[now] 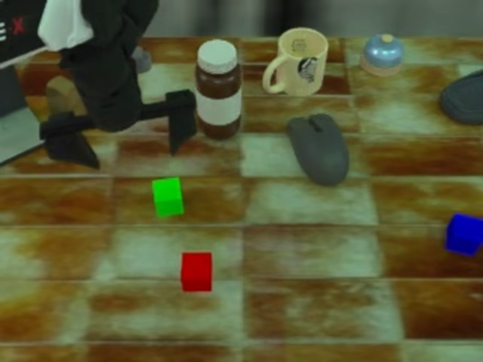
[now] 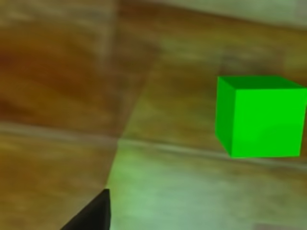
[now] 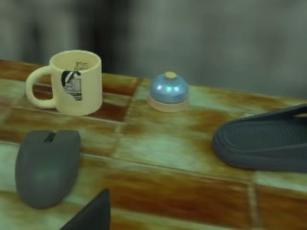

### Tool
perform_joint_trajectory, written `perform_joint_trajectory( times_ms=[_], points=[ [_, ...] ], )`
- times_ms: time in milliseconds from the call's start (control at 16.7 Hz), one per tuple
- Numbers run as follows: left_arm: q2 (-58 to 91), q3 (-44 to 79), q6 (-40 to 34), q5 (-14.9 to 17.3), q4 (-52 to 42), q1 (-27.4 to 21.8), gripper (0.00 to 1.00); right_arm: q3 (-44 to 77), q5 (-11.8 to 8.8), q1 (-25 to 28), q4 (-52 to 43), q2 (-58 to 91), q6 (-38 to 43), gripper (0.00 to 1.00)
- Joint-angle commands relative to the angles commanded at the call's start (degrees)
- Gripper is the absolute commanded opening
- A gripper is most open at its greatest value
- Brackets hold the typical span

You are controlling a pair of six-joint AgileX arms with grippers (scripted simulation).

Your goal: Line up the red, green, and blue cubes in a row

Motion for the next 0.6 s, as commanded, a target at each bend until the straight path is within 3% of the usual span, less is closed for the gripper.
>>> perform_joint_trajectory(
  times_ms=[300,600],
  points=[
    [12.16,10.85,-3.23,-0.16,-5.93,-2.23,1.00,-13.45,1.34,-4.61,8.93,-14.46,3.46,1.00],
    [13.51,12.30,-3.65,-0.18,-6.66,-2.52,1.00,-15.09,1.54,-5.17,10.15,-16.29,3.91,1.00]
  ],
)
